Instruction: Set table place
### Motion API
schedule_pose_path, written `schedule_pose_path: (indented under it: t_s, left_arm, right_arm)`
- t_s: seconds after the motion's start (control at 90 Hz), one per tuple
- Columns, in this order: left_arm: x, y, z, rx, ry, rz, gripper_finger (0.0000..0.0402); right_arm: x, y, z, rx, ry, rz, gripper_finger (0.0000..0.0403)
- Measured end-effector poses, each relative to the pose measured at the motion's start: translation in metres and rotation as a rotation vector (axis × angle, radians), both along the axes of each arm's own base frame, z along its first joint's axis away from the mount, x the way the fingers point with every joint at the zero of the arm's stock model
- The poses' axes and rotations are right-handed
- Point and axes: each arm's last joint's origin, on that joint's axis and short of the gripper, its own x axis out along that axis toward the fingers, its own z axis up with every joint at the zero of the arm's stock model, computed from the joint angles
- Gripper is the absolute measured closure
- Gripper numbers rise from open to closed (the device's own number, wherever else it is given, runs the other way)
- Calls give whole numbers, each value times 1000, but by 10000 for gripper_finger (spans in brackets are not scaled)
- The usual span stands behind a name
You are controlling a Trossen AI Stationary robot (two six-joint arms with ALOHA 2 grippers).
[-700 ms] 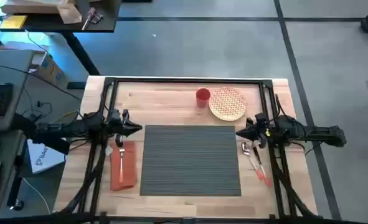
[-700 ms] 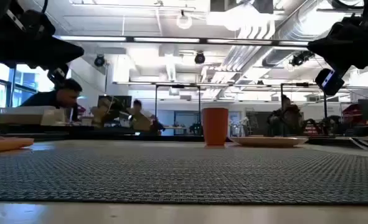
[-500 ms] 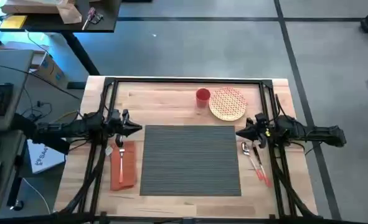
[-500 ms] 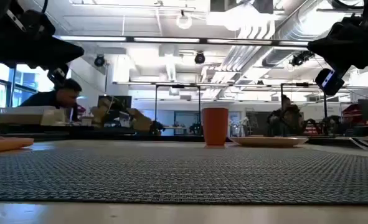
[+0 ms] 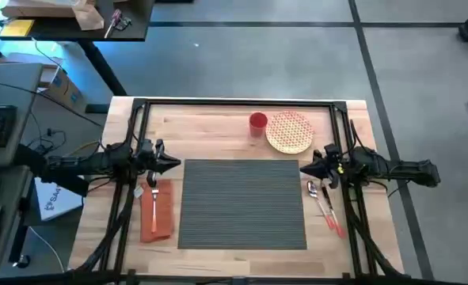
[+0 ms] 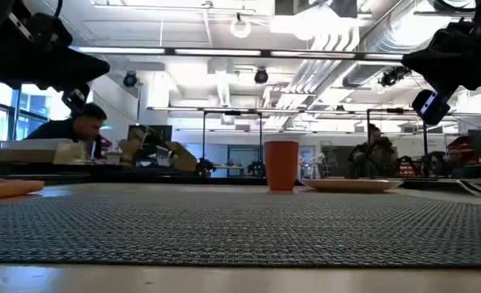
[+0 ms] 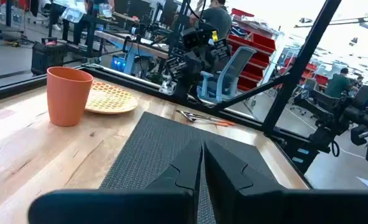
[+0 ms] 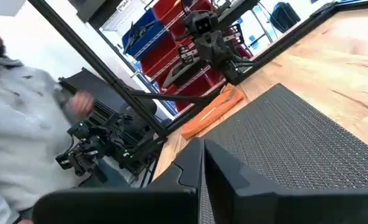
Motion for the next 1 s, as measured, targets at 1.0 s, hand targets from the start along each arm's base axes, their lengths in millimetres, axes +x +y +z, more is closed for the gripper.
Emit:
schedule_pose_path:
  t_s: [1.0]
  left_arm:
    - [-5, -6, 57, -569, 258, 70, 401]
  right_arm:
    - [0, 0, 0, 0, 0, 0, 402]
